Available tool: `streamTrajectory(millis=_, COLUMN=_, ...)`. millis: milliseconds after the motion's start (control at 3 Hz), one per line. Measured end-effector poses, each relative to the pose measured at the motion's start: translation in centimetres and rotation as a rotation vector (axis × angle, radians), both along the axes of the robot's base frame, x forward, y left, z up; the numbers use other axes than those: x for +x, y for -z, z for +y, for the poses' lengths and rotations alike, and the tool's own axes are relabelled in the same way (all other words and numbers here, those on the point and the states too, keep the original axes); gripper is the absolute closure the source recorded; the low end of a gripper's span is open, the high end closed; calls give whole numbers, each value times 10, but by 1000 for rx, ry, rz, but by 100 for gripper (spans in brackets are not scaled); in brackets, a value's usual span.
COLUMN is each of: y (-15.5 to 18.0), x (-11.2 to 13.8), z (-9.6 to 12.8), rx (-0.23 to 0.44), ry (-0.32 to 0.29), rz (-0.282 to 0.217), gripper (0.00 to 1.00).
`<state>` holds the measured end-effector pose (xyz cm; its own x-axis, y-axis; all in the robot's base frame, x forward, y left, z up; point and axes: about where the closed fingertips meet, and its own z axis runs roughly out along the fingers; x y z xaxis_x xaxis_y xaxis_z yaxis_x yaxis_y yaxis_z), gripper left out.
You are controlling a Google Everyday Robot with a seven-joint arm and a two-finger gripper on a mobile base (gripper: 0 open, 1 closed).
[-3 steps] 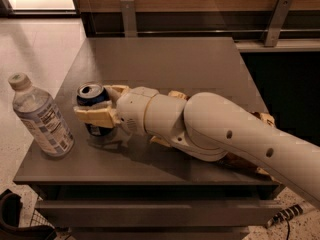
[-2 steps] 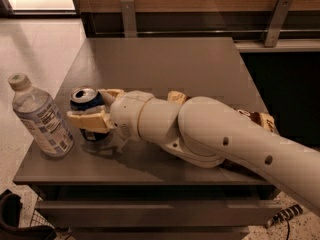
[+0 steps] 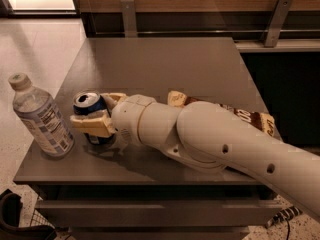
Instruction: Move pepsi can near blue plastic bottle
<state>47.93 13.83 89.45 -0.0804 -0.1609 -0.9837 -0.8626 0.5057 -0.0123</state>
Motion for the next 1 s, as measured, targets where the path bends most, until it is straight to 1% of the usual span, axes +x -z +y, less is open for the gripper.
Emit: streamTrajectory(millis=1000, y=-2, x=-3, z=6, rx=-4, ry=-10, rz=-5, gripper=29)
